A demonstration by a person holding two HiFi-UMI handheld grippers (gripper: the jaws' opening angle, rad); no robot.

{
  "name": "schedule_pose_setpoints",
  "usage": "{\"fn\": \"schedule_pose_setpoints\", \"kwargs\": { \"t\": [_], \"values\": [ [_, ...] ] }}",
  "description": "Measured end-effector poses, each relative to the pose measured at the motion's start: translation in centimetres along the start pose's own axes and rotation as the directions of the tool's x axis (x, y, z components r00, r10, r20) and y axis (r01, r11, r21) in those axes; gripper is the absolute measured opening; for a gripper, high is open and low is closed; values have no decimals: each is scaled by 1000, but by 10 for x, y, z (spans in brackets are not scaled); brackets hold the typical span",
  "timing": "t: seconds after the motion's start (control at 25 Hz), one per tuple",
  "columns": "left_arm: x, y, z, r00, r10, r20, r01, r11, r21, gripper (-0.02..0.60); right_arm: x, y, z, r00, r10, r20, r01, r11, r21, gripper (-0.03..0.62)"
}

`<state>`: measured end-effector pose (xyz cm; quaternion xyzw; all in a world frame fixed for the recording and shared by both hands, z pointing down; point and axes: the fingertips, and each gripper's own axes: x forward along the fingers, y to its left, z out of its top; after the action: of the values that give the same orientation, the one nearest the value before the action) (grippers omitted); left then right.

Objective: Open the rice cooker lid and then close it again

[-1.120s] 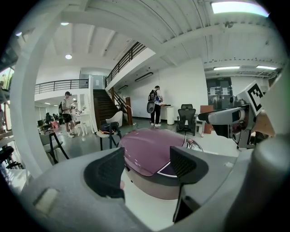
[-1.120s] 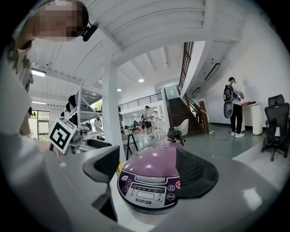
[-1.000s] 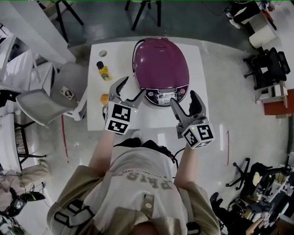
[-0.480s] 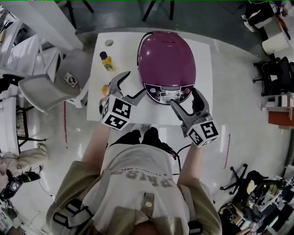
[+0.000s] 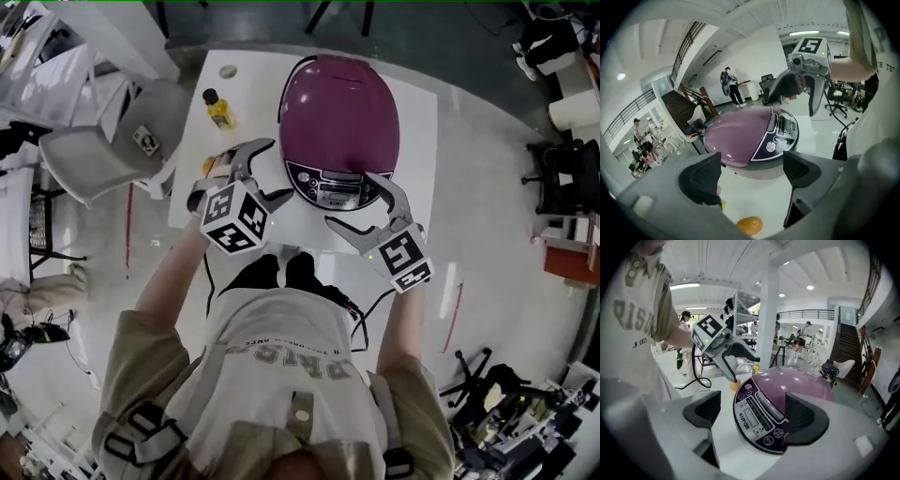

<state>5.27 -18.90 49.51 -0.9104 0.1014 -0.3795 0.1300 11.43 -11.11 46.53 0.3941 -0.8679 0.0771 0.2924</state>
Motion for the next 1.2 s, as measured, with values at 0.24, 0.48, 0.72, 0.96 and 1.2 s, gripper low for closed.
{"fn": "schedule_pose_setpoints", "kwargs": {
  "t": [0.24,0.48,0.72,0.96,1.2],
  "values": [
    [8,-10,-4,993,-61,-99,74,988,132,436,9,14,-24,978,96,-183,-118,987,-111,403],
    [15,-16,-8,978,-91,-187,134,963,234,437,19,23,-44,932,118,-344,-202,954,-221,410],
    [23,-24,-8,964,-104,-243,178,936,304,445,27,29,-58,896,81,-437,-232,924,-305,410],
    [28,-25,-12,950,-104,-294,209,913,351,453,34,27,-64,869,-3,-495,-231,882,-412,410],
    [30,-26,-18,940,-112,-324,233,902,363,454,39,23,-69,832,-68,-551,-236,855,-462,416]
  ]
}}
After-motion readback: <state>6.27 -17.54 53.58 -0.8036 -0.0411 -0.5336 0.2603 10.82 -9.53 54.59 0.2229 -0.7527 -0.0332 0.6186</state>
